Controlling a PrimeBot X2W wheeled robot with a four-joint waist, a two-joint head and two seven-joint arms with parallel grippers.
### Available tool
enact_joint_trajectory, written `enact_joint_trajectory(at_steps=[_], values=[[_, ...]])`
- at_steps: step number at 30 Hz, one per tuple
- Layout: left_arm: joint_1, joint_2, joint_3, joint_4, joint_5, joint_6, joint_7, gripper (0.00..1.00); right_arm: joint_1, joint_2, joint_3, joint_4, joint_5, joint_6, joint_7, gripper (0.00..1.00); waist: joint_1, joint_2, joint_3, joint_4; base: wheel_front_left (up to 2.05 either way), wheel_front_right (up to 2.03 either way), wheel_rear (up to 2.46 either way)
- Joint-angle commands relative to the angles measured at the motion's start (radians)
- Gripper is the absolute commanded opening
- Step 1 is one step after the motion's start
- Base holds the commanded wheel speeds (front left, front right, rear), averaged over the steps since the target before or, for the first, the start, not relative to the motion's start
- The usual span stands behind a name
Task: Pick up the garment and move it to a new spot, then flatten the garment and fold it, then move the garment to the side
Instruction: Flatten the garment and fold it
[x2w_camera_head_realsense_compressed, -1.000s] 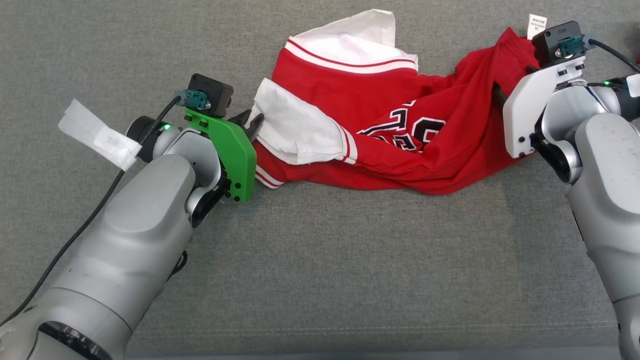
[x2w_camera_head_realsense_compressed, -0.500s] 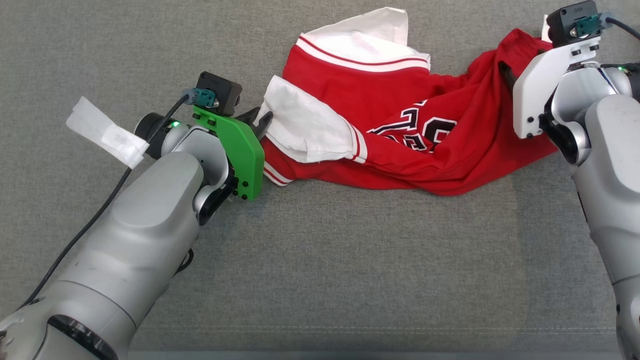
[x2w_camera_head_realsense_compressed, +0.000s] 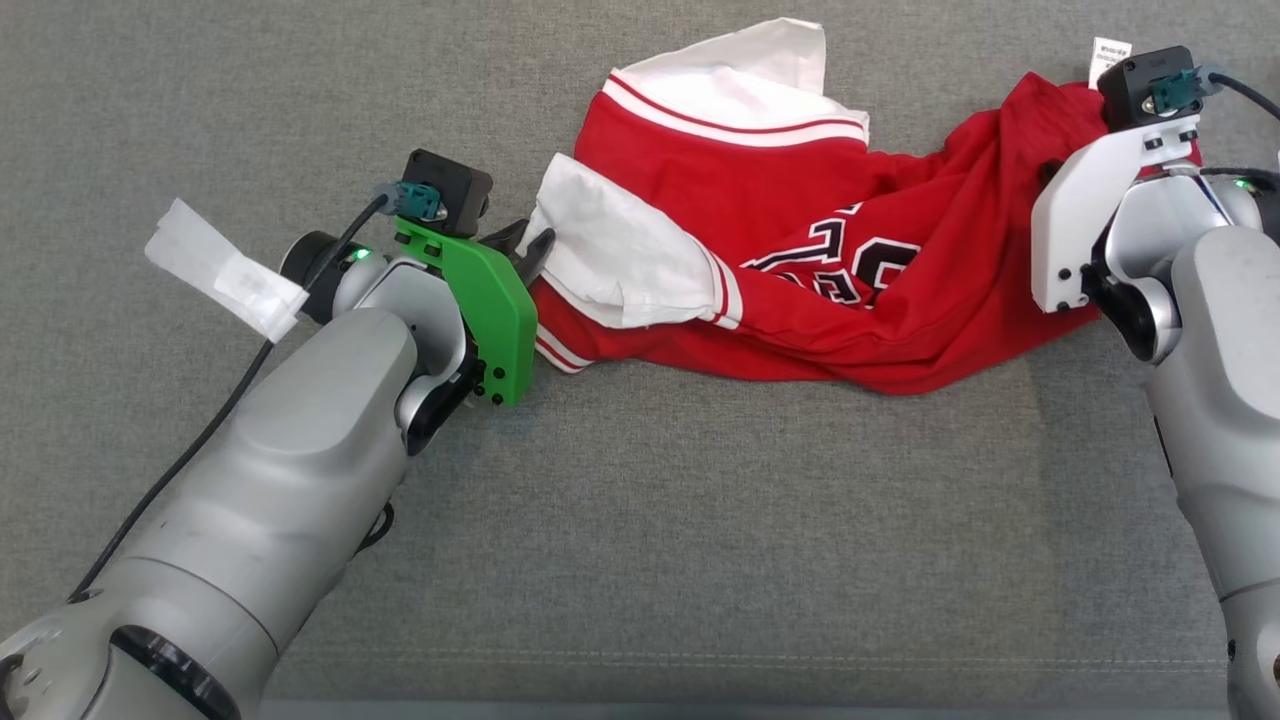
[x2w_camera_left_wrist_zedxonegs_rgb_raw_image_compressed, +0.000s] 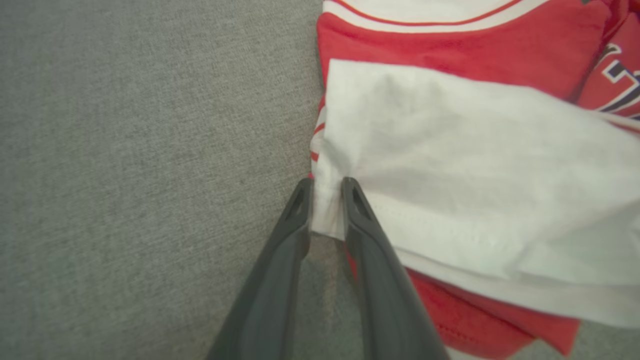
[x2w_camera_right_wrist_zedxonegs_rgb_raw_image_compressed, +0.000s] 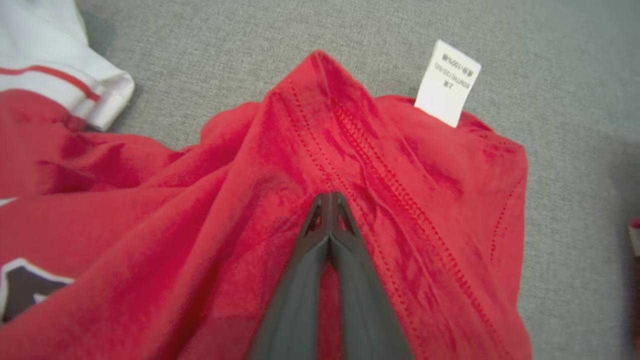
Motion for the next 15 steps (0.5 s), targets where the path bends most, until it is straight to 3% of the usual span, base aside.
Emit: enact_joint_trajectory(at_steps=[1,2,3,4,8,11,13,15], values=[[-0.012,-0.002,-0.007,0.005,-0.006,-0.002,-0.002,0.3,0.031,-0.012,-0.002,-0.021,0.01,-0.001,0.003,0.49,0.0,0.0,-0.004,-0.001,0.0,0.0,0.0],[-0.012,-0.002,-0.007,0.005,-0.006,-0.002,-0.002,0.3,0.031,-0.012,-0.002,-0.021,0.01,-0.001,0.003,0.49,0.0,0.0,-0.004,-0.001,0.0,0.0,0.0],[-0.012,-0.002,-0.01,0.007,-0.009,-0.002,-0.004,0.3,0.04,-0.015,-0.002,-0.033,0.014,-0.001,0.003,0.86,0.0,0.0,-0.006,-0.002,0.0,0.0,0.0],[-0.012,-0.003,-0.013,0.009,-0.013,-0.002,-0.006,0.3,0.051,-0.021,-0.003,-0.046,0.02,-0.001,0.006,1.0,0.0,0.0,-0.007,-0.003,0.0,0.0,0.0],[-0.013,-0.006,-0.025,0.016,-0.026,-0.002,-0.011,0.28,0.09,-0.043,-0.017,-0.107,0.029,-0.001,0.021,1.0,0.0,0.0,-0.014,-0.007,0.0,0.0,0.0],[-0.013,-0.007,-0.033,0.019,-0.035,-0.002,-0.013,0.17,0.112,-0.051,-0.038,-0.154,0.032,-0.001,0.03,1.0,0.0,0.0,-0.018,-0.008,0.0,0.0,0.0],[-0.012,-0.008,-0.04,0.02,-0.04,-0.002,-0.014,0.03,0.118,-0.054,-0.053,-0.18,0.025,-0.001,0.033,1.0,0.0,0.0,-0.02,-0.008,0.0,0.0,0.0],[-0.012,-0.009,-0.046,0.02,-0.048,-0.002,-0.015,0.0,0.123,-0.048,-0.062,-0.193,0.019,-0.001,0.042,1.0,0.0,0.0,-0.022,-0.006,0.0,0.0,0.0]])
